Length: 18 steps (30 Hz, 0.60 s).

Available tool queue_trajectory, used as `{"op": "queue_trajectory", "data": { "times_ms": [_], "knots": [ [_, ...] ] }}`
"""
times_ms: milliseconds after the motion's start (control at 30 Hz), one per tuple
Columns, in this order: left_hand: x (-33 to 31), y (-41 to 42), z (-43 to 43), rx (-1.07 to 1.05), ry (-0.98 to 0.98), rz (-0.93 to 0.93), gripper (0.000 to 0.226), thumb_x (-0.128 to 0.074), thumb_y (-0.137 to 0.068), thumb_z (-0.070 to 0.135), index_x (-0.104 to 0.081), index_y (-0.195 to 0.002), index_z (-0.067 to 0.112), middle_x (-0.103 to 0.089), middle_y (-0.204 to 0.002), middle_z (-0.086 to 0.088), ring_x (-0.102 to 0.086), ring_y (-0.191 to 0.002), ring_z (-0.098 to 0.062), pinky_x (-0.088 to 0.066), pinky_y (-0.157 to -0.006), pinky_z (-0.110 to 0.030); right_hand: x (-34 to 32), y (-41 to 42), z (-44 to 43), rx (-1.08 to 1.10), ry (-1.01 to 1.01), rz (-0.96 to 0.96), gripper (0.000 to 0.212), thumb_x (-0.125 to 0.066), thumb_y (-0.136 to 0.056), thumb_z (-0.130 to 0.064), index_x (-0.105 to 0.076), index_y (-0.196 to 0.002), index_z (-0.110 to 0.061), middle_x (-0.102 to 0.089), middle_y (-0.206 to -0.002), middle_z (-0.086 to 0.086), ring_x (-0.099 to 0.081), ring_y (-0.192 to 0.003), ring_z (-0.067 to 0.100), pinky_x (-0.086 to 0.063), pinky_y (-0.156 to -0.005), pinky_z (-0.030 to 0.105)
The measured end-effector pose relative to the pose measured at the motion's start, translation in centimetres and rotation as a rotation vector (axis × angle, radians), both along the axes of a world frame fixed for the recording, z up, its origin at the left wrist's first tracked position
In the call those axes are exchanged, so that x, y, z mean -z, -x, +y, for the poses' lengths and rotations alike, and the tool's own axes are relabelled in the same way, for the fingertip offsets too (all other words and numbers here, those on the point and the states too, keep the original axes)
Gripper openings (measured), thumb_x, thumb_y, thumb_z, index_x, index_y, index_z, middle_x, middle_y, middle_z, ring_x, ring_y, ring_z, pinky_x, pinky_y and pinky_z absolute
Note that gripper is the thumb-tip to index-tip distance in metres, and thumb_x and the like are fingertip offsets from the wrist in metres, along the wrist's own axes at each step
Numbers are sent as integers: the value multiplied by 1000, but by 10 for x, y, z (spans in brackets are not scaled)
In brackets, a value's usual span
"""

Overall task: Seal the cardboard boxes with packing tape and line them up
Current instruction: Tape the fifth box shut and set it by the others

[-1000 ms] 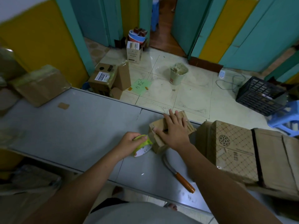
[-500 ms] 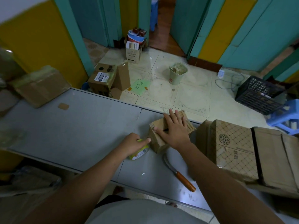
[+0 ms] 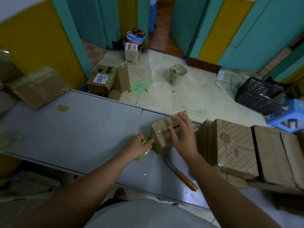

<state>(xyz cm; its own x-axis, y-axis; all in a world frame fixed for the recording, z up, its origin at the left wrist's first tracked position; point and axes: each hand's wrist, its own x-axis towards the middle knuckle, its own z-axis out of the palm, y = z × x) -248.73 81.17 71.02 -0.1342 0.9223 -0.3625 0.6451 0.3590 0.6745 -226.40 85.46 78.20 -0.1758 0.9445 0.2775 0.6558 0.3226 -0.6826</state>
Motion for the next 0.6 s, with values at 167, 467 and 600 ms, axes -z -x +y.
{"op": "queue_trajectory", "data": {
  "times_ms": [167, 467, 600],
  "knots": [
    [4, -3, 3, 8, 23, 7, 47, -65, -93, 66, -49, -86, 22, -62, -81, 1, -59, -75, -20, -39, -60, -34, 24, -32, -72, 173, 141, 114, 22, -65, -102, -20, -62, -123, -24, -51, -124, -8, -53, -120, 6, -51, -100, 35],
    [-3, -1, -4, 21, -187, -223, 64, -75, -97, 35, -34, -147, 36, -66, -127, 13, -65, -117, -13, -49, -96, -35, 68, -60, -112, 107, 706, -393, 69, -79, -89, -18, -47, -150, -13, -46, -143, 15, -45, -133, 35, -41, -108, 39],
    [-9, 1, -6, 51, -205, -281, 77, -75, -98, 28, -28, -152, 55, -72, -114, 17, -68, -111, -7, -53, -94, -35, 73, -63, -106, 113, 749, -396, 58, -79, -89, -17, -53, -141, -11, -50, -135, 14, -53, -124, 34, -46, -105, 37]
  ]
}}
